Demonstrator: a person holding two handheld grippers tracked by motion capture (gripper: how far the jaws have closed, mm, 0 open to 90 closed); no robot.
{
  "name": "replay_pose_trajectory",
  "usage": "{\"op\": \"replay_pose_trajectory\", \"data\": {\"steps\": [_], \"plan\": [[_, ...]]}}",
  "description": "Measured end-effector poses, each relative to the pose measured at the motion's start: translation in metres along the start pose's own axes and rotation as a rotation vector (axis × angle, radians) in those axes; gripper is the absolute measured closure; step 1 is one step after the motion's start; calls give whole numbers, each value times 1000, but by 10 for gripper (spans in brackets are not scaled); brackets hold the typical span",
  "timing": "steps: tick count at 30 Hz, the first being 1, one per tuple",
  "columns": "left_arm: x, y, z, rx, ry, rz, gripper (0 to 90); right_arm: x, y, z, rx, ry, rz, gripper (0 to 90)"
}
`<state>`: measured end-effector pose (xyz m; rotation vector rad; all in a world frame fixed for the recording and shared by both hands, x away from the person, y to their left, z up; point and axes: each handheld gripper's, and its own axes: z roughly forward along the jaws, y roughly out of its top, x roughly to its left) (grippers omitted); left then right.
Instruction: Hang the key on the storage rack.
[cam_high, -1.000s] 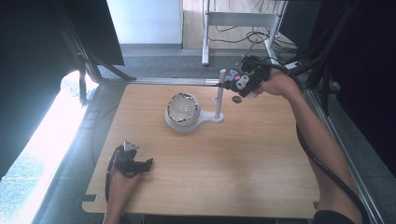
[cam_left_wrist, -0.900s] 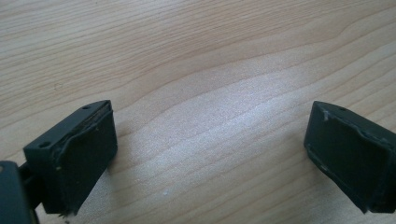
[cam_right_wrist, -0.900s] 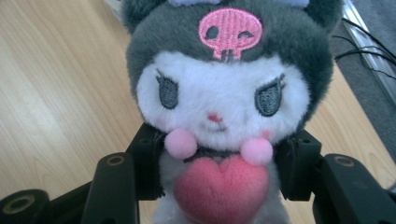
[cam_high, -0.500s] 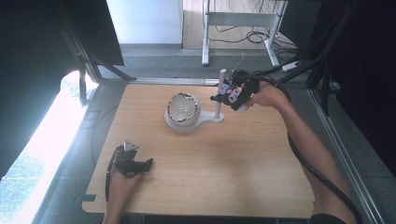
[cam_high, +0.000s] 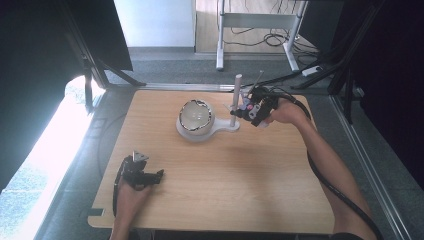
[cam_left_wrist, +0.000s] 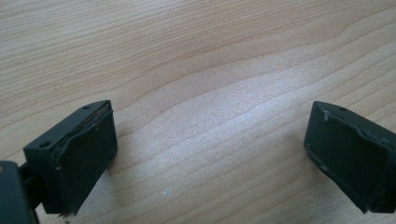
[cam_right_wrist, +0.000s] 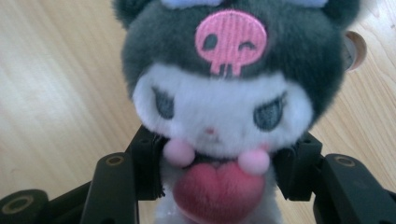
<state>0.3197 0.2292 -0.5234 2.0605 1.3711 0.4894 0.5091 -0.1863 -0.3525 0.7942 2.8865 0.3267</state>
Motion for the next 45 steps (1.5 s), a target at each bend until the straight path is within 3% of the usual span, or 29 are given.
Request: {"op": "replay_pose_trajectory", "data": {"steps": [11,18,23,33,39,45], "plan": [[0,0,0,1,-1,-1,25,-1,-1,26,-66,-20,-3,422],[0,0,0,1,-1,-1,25,7,4,40,-86,-16,-44,386],[0,0,0,2,-1,-1,25,12,2,49,-99,-19,-74,301],[0,0,0,2,-1,-1,25,16,-8,39,-139,-61,-77,154],[0,0,0,2,-1,-1,25,19,-13,31,-159,-92,-70,136],[0,0,0,2,-1,-1,25,20,-18,28,-163,-91,-68,136]]}}
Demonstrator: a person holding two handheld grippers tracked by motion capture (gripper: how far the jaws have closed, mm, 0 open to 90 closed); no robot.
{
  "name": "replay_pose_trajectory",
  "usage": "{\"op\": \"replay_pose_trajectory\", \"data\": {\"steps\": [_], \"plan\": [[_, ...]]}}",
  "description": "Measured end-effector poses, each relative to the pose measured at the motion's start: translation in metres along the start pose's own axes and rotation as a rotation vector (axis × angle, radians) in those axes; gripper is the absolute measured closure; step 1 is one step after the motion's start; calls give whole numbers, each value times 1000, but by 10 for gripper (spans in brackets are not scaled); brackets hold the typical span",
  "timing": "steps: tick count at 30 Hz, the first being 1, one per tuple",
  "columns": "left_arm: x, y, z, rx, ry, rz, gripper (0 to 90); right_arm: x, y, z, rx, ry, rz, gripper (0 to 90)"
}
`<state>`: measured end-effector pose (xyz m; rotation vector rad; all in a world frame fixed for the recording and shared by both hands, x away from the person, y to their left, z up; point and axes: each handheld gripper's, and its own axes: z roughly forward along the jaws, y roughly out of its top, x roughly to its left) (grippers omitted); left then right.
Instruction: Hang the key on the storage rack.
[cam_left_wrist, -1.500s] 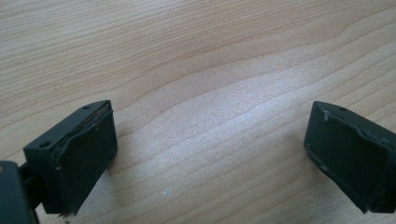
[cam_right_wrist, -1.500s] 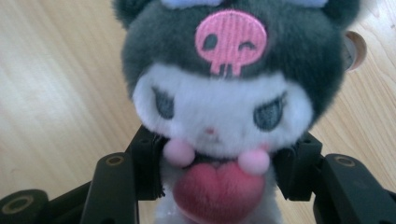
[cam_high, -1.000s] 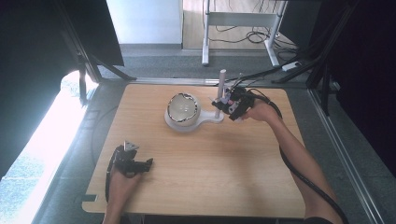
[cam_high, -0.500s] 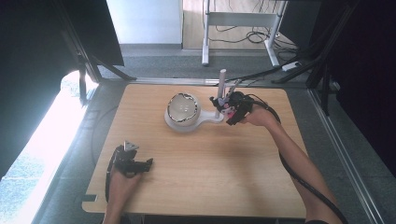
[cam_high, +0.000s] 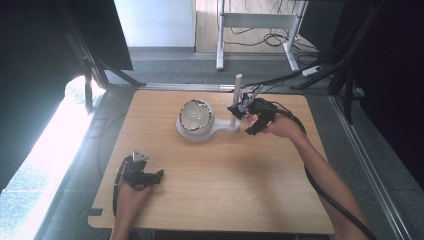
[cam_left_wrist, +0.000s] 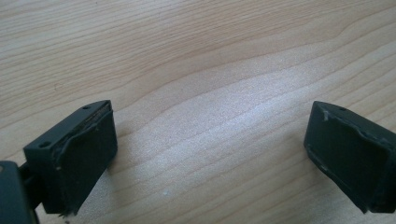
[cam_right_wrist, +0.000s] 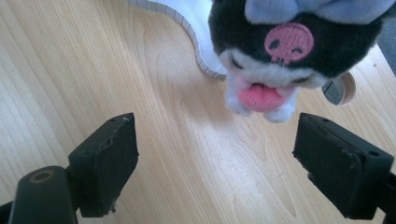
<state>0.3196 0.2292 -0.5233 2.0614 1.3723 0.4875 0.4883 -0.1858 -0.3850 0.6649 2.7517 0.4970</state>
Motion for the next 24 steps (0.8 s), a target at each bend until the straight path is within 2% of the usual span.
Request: {"op": "replay_pose_trajectory", "data": {"steps": [15,24], "plan": [[0,0,0,0,0,0,25,12,-16,-4,-9,23,12,133],[0,0,0,0,0,0,25,25,-27,-9,-35,38,12,125]]}}
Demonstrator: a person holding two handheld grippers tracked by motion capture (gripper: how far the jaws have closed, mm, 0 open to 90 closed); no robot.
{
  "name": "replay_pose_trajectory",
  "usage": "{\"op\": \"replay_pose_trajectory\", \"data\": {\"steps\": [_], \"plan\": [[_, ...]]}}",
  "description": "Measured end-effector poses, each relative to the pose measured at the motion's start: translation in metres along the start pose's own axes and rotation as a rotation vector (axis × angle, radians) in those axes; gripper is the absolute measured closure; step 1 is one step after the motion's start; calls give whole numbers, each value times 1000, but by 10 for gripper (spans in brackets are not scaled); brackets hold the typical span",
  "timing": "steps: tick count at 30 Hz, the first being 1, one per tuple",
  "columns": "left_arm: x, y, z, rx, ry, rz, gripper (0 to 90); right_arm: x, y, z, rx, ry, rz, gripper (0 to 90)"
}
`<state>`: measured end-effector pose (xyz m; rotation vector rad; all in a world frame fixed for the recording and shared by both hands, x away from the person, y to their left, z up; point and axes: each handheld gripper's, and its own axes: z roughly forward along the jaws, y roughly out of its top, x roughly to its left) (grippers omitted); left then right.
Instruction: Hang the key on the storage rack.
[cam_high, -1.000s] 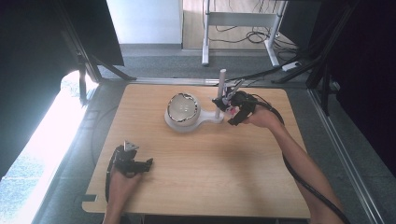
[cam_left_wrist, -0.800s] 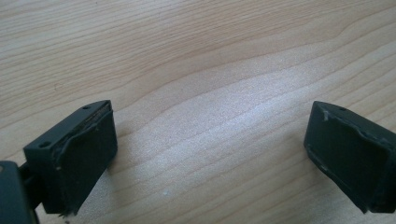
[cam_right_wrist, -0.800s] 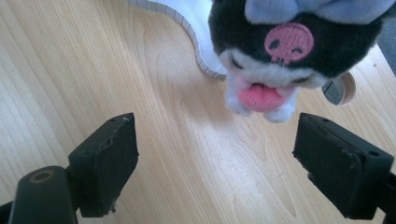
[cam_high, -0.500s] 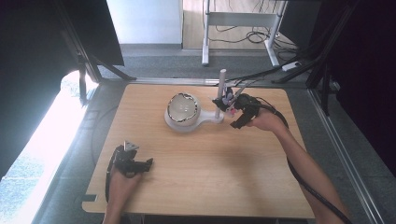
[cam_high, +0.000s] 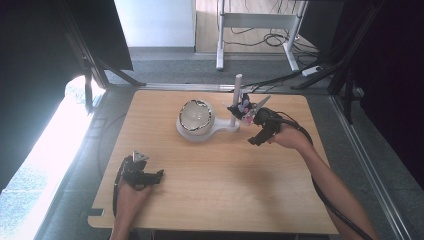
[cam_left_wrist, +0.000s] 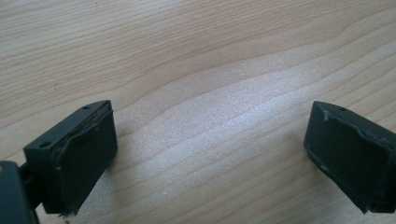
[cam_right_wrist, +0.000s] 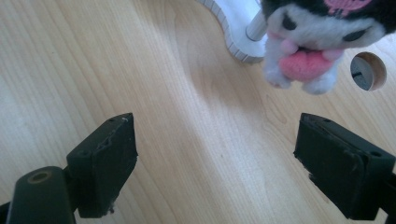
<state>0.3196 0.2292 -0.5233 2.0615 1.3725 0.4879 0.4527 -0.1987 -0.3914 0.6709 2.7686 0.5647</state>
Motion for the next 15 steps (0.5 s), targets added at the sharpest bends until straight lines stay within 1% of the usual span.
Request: {"op": "replay_pose_trajectory", "data": {"steps": [6,15], "plan": [[0,0,0,2,0,5,25,7,-8,-4,-17,8,-2,111],[0,0,0,-1,0,-2,25,18,-26,-9,-37,6,2,93]]}}
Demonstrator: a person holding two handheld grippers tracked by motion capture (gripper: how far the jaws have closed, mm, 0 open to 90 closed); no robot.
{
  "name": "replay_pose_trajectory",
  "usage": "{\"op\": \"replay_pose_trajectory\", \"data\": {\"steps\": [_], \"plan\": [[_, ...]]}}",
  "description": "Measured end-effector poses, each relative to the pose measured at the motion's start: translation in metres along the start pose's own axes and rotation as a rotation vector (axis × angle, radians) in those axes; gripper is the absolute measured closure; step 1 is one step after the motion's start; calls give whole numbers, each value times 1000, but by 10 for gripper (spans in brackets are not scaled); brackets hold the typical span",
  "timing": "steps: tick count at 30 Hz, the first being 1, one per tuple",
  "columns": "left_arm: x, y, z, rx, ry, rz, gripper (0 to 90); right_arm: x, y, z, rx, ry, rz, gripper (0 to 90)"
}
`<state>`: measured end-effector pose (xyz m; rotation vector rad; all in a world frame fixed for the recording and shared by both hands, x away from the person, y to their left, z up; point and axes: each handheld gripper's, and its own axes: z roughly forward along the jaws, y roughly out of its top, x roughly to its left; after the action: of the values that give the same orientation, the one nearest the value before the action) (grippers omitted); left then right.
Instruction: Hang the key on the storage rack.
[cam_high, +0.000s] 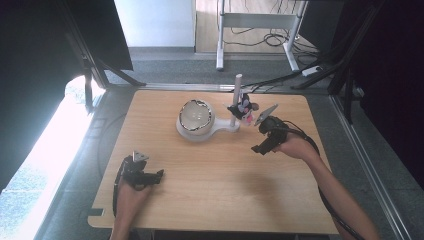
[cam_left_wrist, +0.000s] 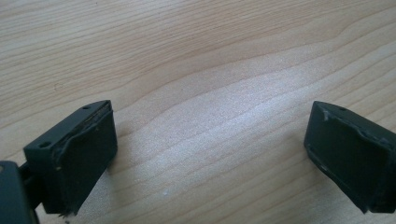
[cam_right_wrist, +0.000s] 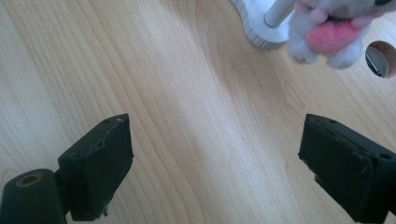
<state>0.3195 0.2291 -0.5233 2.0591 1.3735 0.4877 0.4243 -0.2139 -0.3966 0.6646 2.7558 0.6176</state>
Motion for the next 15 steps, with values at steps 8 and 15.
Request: {"op": "replay_pose_trajectory", "data": {"steps": [8,15], "plan": [[0,0,0,3,0,7,25,10,-17,-5,-21,0,9,86],[0,0,0,1,1,5,25,18,-37,-10,-24,-9,24,86]]}}
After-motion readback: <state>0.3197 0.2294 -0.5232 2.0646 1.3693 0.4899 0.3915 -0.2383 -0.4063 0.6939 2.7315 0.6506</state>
